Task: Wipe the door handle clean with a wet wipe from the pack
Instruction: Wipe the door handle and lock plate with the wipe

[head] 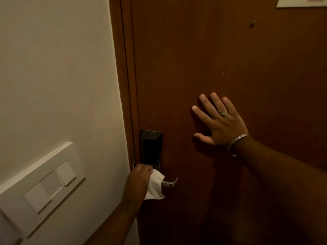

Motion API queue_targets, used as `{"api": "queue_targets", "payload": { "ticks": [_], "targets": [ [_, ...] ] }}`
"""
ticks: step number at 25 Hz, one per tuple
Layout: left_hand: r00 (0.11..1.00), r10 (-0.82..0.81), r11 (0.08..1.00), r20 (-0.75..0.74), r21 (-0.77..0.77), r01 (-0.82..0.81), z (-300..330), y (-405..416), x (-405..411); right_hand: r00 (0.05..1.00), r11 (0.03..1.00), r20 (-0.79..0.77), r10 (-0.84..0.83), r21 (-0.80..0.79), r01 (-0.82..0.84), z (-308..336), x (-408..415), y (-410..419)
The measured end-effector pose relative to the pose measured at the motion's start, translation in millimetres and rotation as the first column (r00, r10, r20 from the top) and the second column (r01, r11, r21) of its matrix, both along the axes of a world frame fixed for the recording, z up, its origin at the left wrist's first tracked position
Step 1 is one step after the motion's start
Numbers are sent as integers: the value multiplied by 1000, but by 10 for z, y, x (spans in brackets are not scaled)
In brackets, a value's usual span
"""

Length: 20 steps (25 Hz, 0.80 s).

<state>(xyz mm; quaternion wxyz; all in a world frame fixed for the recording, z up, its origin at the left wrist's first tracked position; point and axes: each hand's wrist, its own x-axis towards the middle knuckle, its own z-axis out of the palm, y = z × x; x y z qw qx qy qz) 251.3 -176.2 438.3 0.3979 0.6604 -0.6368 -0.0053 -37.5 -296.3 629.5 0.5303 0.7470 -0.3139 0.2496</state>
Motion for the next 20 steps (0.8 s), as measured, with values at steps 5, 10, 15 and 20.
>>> {"api": "queue_targets", "payload": {
  "ticks": [5, 10, 15, 20],
  "targets": [
    [859, -223, 974, 461, 76, 212, 23, 90, -64, 999, 998, -5, 48, -36, -48, -8, -11, -47],
    [687, -389, 920, 614, 216, 327, 251, 75, -550, 998, 996, -20, 66, -61, -67, 27, -14, -38],
    [843, -209, 975, 495, 170, 142, 313, 185, -36, 997, 993, -32, 75, -91, -77, 14, -22, -38],
    [670, -272, 959, 691, 251, 131, 198, 125, -687, 995, 992, -41, 86, -87, -89, 34, -17, -33]
  ]
}}
